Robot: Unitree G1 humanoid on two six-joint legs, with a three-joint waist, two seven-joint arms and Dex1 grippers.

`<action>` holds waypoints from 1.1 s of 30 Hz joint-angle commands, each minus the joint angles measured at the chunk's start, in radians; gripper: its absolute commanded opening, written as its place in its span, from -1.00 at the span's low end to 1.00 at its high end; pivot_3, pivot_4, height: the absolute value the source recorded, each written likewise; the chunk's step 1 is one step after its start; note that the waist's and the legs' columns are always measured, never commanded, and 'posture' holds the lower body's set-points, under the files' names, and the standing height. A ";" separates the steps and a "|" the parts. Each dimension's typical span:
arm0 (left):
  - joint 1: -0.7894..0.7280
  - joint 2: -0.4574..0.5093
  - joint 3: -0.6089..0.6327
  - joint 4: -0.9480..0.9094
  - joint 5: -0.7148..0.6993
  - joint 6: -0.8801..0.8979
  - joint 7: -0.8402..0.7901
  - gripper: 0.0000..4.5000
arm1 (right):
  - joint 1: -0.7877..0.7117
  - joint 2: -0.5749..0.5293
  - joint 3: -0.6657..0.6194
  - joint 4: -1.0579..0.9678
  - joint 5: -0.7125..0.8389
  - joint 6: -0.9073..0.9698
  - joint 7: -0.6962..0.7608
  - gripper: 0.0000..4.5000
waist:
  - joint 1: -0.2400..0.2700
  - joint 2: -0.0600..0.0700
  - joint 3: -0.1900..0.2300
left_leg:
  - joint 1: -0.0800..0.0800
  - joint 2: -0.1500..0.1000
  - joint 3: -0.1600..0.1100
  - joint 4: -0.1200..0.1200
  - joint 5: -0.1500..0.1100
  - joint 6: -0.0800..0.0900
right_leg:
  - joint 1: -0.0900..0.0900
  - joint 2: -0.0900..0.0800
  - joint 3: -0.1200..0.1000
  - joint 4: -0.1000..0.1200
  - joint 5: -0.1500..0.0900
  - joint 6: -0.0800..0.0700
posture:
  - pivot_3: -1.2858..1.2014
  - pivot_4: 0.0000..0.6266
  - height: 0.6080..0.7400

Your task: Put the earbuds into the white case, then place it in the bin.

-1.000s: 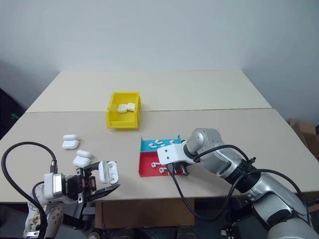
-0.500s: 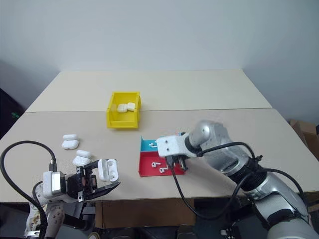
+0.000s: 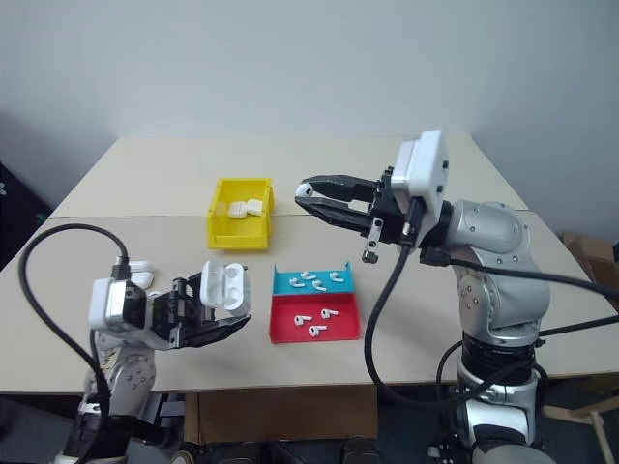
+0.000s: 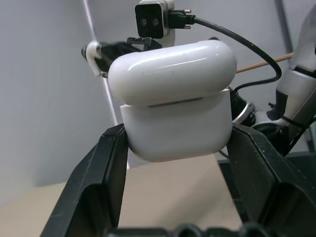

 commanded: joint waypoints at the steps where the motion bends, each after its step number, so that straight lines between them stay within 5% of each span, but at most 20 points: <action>1: -0.054 -0.036 -0.032 0.026 0.023 -0.006 -0.013 0.22 | 0.039 0.035 0.009 -0.038 0.069 -0.119 -0.011 -0.71 | 0.001 0.000 0.000 | 0.000 0.000 0.000 0.000 0.000 0.000 | 0.001 0.000 0.000 0.000 0.000 0.000 | 0.03 -0.52 1.00; 10: -0.082 -0.046 -0.044 0.027 0.047 0.016 -0.006 0.22 | 0.103 0.099 0.139 -0.003 0.100 -0.261 -0.015 -0.71 | 0.001 0.000 0.000 | 0.000 0.000 -0.002 0.000 0.000 0.000 | 0.001 0.001 0.000 0.000 0.000 0.000 | 0.03 -0.52 1.00; 33: -0.088 -0.037 -0.044 0.007 0.039 0.036 -0.018 0.22 | 0.154 0.048 0.301 0.072 0.056 -0.425 0.034 -0.71 | 0.003 0.000 0.000 | 0.000 0.000 -0.002 0.000 0.000 0.000 | 0.001 0.001 0.000 0.000 0.000 0.000 | 0.03 -0.52 1.00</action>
